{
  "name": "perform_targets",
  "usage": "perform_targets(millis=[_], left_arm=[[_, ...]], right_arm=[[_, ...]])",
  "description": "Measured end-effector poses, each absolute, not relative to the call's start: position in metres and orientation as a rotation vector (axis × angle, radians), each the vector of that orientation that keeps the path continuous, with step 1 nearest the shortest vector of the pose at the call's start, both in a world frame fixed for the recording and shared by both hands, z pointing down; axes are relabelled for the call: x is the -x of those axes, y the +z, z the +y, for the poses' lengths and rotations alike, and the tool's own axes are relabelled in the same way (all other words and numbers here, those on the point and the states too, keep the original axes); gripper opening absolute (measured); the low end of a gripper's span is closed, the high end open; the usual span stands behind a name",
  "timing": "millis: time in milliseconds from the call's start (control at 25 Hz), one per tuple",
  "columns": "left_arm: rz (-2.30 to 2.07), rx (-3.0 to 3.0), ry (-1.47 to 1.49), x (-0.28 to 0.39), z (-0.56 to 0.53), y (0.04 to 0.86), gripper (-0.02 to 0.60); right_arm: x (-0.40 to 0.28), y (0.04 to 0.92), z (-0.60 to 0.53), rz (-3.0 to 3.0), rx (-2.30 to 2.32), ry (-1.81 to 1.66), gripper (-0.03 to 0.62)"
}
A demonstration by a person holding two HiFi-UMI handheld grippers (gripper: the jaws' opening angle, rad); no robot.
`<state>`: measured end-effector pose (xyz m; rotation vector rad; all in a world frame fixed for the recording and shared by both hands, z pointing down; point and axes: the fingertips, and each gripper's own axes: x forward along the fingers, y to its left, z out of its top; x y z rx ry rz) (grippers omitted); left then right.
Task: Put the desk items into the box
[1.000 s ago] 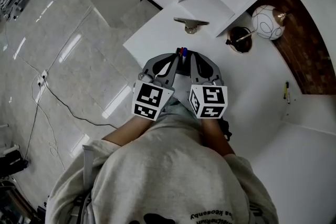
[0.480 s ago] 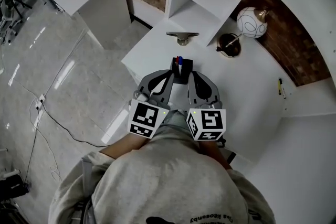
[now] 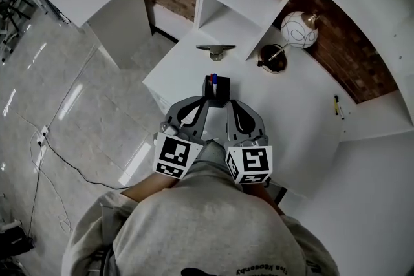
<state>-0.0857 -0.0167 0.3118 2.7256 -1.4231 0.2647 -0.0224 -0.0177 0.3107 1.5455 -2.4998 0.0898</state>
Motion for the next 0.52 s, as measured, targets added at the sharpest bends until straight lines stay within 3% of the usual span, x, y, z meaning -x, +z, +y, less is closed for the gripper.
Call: perform_targets(millis=[520], left_arm=[[-1.4, -2.716, 0.231, 0.0809, -0.0198, 0.3137, 0.003]], right_arm=[[0.0182, 0.3092, -0.0194, -2.477, -1.537, 0.058, 0.017]])
